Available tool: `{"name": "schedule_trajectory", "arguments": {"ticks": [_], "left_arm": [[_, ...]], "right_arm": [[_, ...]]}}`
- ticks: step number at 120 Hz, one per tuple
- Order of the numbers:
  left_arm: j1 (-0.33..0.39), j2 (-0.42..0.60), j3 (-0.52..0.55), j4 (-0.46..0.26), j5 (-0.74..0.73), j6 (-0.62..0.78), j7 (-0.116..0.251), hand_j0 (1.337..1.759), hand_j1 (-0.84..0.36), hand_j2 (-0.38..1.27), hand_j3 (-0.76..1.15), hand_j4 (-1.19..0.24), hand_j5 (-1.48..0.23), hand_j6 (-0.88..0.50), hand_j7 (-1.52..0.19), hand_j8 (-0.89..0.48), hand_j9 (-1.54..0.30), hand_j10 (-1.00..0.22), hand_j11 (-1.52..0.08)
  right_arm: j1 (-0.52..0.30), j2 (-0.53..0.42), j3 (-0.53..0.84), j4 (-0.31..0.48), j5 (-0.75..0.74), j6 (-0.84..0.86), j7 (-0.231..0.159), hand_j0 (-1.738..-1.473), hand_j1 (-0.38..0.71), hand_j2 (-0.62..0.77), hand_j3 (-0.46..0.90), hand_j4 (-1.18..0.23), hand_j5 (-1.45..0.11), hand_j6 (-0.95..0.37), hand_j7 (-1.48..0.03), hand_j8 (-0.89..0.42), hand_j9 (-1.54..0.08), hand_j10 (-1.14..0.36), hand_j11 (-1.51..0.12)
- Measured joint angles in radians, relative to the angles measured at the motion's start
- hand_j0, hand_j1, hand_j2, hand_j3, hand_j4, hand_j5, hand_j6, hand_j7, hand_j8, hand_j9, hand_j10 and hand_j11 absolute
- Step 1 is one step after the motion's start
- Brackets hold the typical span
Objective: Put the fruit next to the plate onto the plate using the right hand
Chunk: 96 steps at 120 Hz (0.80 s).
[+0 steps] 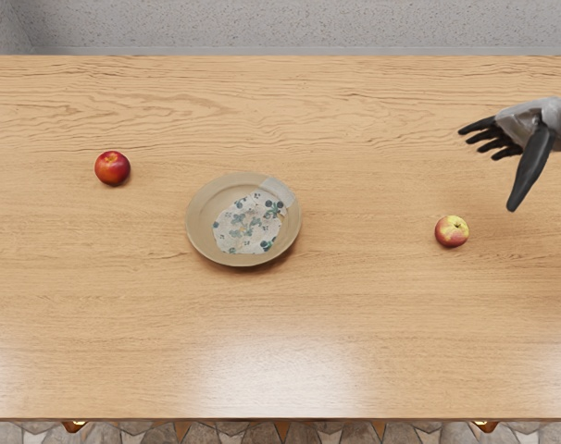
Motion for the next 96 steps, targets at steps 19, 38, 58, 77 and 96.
{"name": "schedule_trajectory", "arguments": {"ticks": [19, 38, 58, 77, 96], "left_arm": [[0.0, 0.0, 0.0, 0.0, 0.0, 0.0, 0.0, 1.658, 0.32, 0.0, 0.0, -0.02, -0.03, -0.02, -0.03, -0.02, -0.03, -0.02, -0.03], [0.0, 0.0, 0.0, 0.0, 0.0, 0.0, 0.0, 1.658, 0.32, 0.0, 0.0, -0.02, -0.03, -0.02, -0.03, -0.02, -0.03, -0.02, -0.03], [0.0, 0.0, 0.0, 0.0, 0.0, 0.0, 0.0, 1.658, 0.32, 0.0, 0.0, -0.02, -0.03, -0.02, -0.03, -0.02, -0.03, -0.02, -0.03], [0.0, 0.0, 0.0, 0.0, 0.0, 0.0, 0.0, 1.658, 0.32, 0.0, 0.0, -0.02, -0.03, -0.02, -0.03, -0.02, -0.03, -0.02, -0.03], [0.0, 0.0, 0.0, 0.0, 0.0, 0.0, 0.0, 1.658, 0.32, 0.0, 0.0, -0.02, -0.03, -0.02, -0.03, -0.02, -0.03, -0.02, -0.03]], "right_arm": [[0.004, -0.007, 0.008, 0.002, -0.002, 0.0, -0.01, -1.658, -0.35, 0.0, 0.0, 0.0, 0.0, 0.0, 0.0, 0.0, 0.0, 0.0, 0.0], [-0.009, -0.05, 0.001, 0.016, -0.007, 0.0, -0.024, -1.658, -0.35, 0.0, 0.0, 0.0, 0.0, 0.0, 0.0, 0.0, 0.0, 0.0, 0.0], [0.003, -0.06, 0.017, 0.114, -0.024, 0.0, -0.128, -1.658, -0.35, 0.0, 0.0, 0.0, 0.0, 0.0, 0.0, 0.0, 0.0, 0.0, 0.0], [0.048, 0.021, 0.029, 0.202, -0.121, -0.001, -0.157, -1.658, -0.35, 0.0, 0.0, 0.0, 0.0, 0.0, 0.0, 0.0, 0.0, 0.0, 0.0], [0.066, 0.057, 0.03, 0.32, -0.254, -0.109, -0.164, -1.658, -0.35, 0.0, 0.0, 0.0, 0.0, 0.0, 0.0, 0.0, 0.0, 0.0, 0.0]]}}
